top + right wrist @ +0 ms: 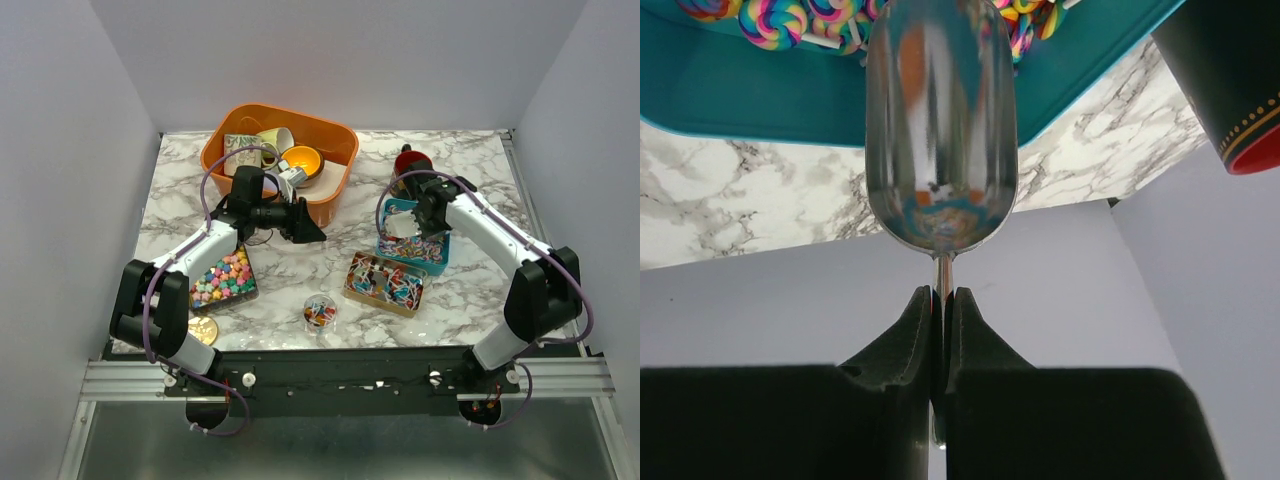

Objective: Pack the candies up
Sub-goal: Scoop the fake candies from the storage box.

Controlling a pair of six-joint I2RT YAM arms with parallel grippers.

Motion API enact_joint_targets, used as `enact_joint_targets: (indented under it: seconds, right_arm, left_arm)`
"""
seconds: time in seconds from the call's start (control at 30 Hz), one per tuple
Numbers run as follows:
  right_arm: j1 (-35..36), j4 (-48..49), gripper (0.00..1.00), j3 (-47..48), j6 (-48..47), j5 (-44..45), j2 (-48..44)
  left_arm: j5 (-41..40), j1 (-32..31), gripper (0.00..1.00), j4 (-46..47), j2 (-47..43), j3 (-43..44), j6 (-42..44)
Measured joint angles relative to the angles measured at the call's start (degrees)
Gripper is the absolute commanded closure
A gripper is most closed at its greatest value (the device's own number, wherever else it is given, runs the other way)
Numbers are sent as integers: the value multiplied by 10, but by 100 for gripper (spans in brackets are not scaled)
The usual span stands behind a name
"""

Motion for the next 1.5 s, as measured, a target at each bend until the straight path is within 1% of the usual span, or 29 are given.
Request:
enact_joint_targets:
  seconds: [0.3, 0.4, 0.57, 0.8, 1.1, 1.27, 1.5]
  right_arm:
    - [-1, -1, 99, 12, 3, 8, 34]
    - [-1, -26, 99, 47, 22, -12, 50]
    - [-1, -64, 99, 80, 44, -44, 57]
    - [-2, -82, 99, 80, 63, -60, 58]
    - [-21, -109, 99, 105, 71, -69, 58]
    - [-41, -110, 99, 112, 69, -67, 58]
    - [-42, -101, 99, 107, 64, -64, 63]
  left_arm:
    - [0, 0, 41, 4, 0, 0, -3]
    - [0, 0, 41, 4, 5, 0, -3]
    - [0, 0, 41, 7, 17, 0, -7]
    - [0, -1, 41, 14, 45, 9, -15]
    - [0, -1, 41, 17, 47, 18, -16]
    - [0, -5, 41, 19, 49, 18, -18]
    - [0, -5, 41, 19, 50, 18, -19]
